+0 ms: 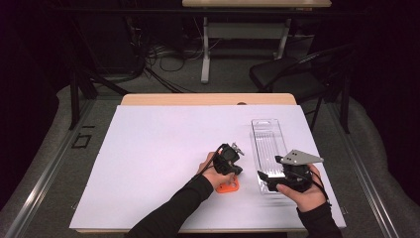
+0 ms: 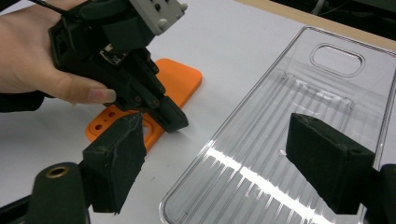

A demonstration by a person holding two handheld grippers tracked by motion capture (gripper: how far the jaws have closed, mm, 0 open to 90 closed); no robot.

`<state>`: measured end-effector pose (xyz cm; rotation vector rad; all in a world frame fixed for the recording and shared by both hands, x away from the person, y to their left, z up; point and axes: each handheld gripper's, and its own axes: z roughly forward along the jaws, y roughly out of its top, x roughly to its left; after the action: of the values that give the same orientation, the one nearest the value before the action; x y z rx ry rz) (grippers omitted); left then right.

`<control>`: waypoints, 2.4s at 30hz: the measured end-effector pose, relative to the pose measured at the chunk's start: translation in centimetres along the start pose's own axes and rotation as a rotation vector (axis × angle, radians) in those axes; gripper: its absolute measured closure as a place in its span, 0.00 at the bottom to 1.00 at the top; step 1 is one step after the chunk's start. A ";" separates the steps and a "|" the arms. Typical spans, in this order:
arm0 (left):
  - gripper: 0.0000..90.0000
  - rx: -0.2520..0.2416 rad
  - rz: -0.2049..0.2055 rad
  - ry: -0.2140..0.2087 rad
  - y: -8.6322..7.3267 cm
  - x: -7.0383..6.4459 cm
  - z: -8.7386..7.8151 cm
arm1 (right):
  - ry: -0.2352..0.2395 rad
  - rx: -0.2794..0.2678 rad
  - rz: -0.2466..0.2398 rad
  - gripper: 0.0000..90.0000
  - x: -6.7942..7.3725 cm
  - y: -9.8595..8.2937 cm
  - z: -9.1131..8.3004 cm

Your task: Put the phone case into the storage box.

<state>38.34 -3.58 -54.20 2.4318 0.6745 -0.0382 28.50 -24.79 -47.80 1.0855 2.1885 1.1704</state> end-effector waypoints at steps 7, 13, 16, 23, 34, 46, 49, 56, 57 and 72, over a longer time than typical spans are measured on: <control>1.00 0.026 0.023 -0.006 -1.3 -0.1 -1.0 | 0.002 0.002 -0.002 0.22 0.1 0.0 0.0; 1.00 0.041 0.030 -0.010 -2.3 -0.3 -1.8 | 0.001 0.004 -0.004 0.22 0.1 0.0 0.0; 1.00 0.042 0.024 -0.012 -2.8 -0.5 -2.1 | 0.001 0.001 -0.005 0.22 0.1 0.0 0.0; 1.00 0.057 0.035 -0.033 -3.7 -1.5 -2.3 | 0.003 0.002 -0.006 0.22 0.2 0.1 0.0; 1.00 0.061 0.038 -0.036 -5.2 -2.1 -3.0 | 0.001 0.001 -0.004 0.22 0.2 0.0 -0.1; 1.00 0.054 0.019 0.009 -7.8 -1.4 -5.0 | -0.005 -0.004 -0.002 0.22 0.2 0.0 -0.1; 1.00 0.047 -0.007 0.011 -8.5 -0.9 -5.5 | -0.003 -0.003 -0.002 0.22 0.2 0.0 -0.1; 1.00 0.039 -0.027 0.030 -9.3 -0.3 -6.2 | 0.001 0.000 -0.005 0.22 0.4 0.1 0.0; 1.00 0.037 -0.026 0.033 -9.4 -0.2 -6.2 | 0.000 -0.001 -0.004 0.22 0.4 0.1 0.0; 1.00 0.021 -0.063 0.069 -10.7 1.1 -7.3 | 0.001 0.000 -0.006 0.22 0.3 0.0 -0.1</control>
<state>33.29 8.39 -54.31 2.4407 0.7850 0.0135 28.29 -24.62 -47.76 1.0786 2.1904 1.1687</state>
